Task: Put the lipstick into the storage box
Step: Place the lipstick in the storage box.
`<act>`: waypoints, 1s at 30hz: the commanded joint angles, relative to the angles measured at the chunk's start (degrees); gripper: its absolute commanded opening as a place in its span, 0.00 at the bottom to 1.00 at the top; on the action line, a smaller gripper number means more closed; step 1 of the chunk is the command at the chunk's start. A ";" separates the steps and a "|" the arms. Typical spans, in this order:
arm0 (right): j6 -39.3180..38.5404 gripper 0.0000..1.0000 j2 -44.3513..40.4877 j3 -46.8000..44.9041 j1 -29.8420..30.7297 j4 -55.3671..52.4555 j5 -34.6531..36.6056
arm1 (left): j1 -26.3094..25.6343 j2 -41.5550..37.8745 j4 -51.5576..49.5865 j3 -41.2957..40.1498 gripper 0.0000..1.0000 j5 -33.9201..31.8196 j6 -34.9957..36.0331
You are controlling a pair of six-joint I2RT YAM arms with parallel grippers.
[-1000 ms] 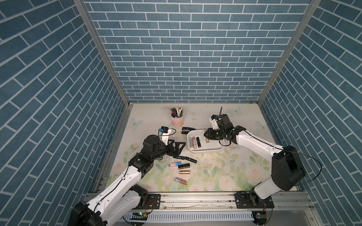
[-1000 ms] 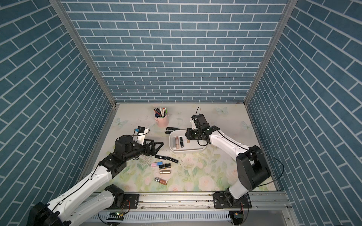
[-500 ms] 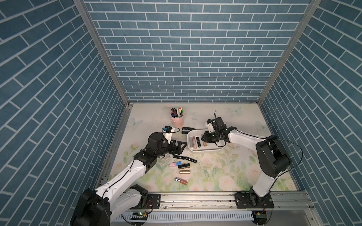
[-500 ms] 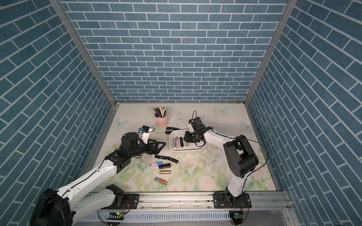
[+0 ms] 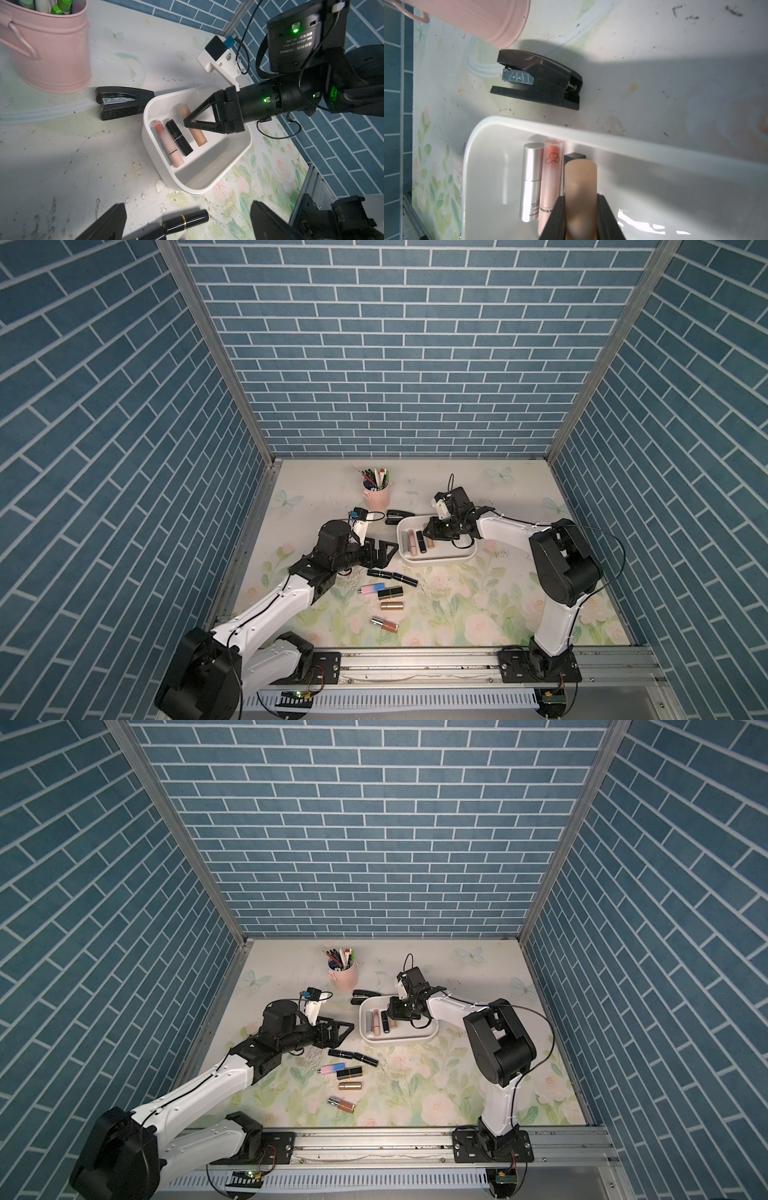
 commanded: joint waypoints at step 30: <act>-1.59 0.31 4.60 3.33 -1.00 0.00 -0.57 | -0.25 4.18 1.51 1.48 1.00 0.36 2.64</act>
